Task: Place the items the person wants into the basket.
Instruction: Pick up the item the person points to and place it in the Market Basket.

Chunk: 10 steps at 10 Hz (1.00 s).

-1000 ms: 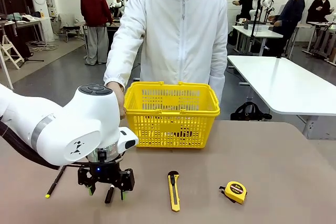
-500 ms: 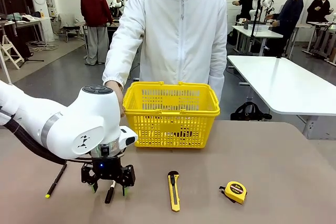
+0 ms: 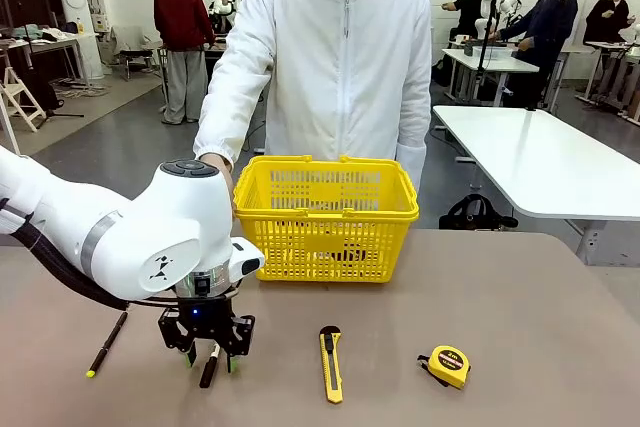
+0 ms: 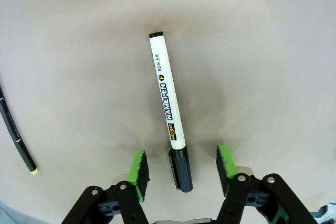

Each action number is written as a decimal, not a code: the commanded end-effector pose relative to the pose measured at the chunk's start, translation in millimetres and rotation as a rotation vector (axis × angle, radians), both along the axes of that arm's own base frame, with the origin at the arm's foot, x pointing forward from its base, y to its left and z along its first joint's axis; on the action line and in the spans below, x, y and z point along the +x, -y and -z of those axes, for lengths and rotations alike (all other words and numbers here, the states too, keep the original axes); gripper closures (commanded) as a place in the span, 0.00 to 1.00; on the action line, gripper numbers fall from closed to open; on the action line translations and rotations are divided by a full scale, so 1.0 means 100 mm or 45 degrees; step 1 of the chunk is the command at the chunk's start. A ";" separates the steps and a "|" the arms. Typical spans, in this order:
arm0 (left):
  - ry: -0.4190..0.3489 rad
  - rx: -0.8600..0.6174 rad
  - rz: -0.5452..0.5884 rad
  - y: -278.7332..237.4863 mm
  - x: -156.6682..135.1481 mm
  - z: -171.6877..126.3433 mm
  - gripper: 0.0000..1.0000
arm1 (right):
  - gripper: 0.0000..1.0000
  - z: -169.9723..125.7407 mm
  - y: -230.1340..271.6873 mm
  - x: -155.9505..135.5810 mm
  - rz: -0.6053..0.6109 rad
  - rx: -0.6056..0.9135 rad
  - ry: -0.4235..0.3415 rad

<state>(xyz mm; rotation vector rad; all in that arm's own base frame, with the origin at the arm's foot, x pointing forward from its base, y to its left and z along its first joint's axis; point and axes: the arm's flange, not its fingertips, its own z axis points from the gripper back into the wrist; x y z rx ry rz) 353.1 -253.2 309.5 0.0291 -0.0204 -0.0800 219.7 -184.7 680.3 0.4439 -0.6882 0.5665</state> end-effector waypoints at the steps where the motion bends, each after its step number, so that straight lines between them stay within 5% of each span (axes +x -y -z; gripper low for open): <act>1: -0.001 0.026 -0.008 0.03 0.04 0.03 1.00 | 0.00 0.02 -0.01 0.01 -0.028 0.017 0.013; 3: -0.011 0.028 -0.009 0.03 0.03 0.04 0.92 | 0.00 0.02 -0.01 0.01 -0.028 0.017 0.013; 4: -0.013 0.029 -0.009 0.02 0.03 0.04 1.00 | 0.00 0.02 -0.01 0.01 -0.028 0.017 0.013; 8: -0.024 0.025 -0.015 0.02 0.04 0.05 1.00 | 0.00 0.02 -0.01 0.01 -0.028 0.017 0.013; 10: -0.017 0.030 0.029 -0.03 -0.01 -0.37 1.00 | 0.00 0.02 -0.01 0.01 -0.028 0.017 0.013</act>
